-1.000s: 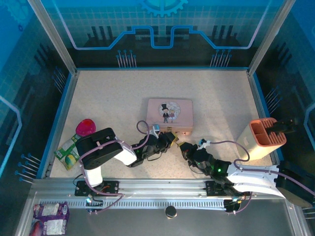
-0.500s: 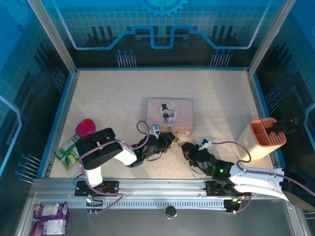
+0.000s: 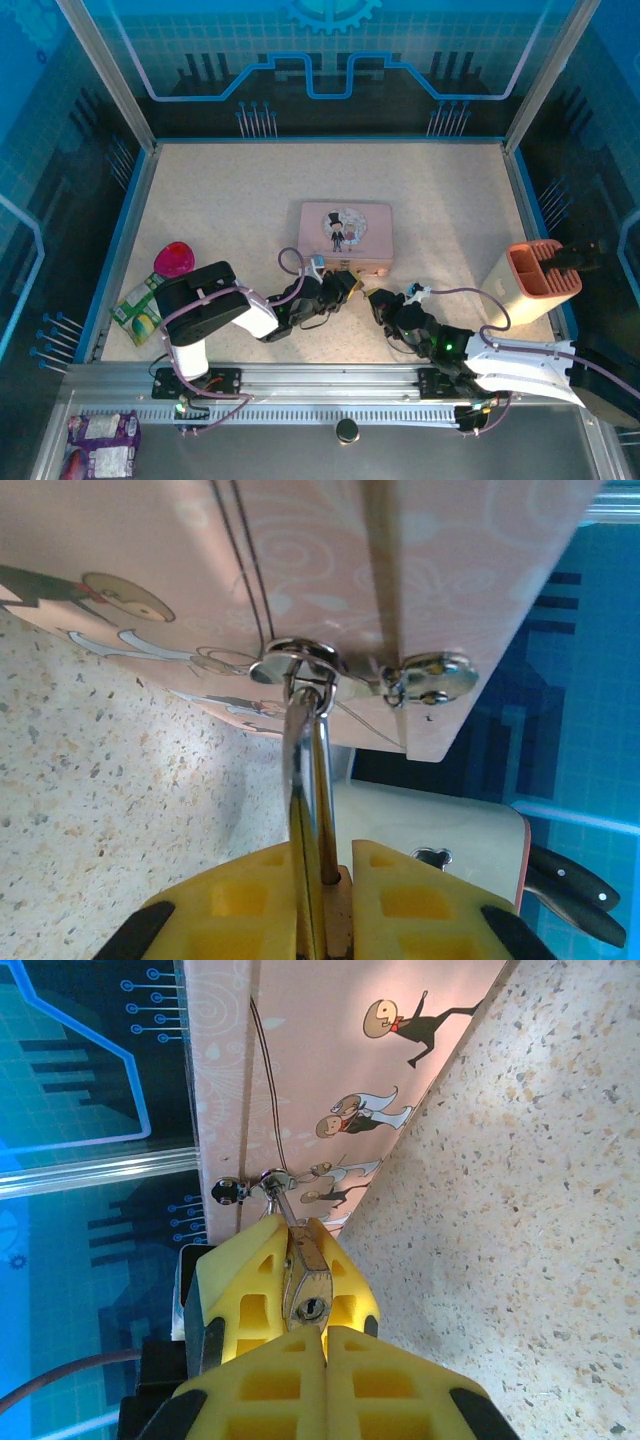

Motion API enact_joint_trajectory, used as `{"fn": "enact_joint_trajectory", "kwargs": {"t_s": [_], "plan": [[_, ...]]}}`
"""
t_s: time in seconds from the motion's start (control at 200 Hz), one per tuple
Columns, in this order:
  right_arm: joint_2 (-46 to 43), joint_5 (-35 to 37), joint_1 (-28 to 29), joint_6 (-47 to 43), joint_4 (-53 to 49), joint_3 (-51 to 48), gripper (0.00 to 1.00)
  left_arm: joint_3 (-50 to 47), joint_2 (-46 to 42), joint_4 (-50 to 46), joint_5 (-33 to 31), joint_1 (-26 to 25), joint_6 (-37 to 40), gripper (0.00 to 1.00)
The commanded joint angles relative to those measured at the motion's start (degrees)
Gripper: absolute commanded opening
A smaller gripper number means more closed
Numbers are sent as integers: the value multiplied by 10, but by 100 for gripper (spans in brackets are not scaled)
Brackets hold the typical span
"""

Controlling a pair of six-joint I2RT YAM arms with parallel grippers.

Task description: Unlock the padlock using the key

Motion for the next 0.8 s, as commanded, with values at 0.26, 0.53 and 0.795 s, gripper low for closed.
{"fn": "enact_joint_trajectory", "kwargs": {"t_s": [0.26,0.53,0.795], "plan": [[2,37,12,6,0,5,0,3,-33,86,2,-12,1,0],[13,42,18,11,6,8,0,1,-40,86,1,-14,1,0],[13,47,21,6,18,9,0,3,-44,79,2,-15,5,0]]}}
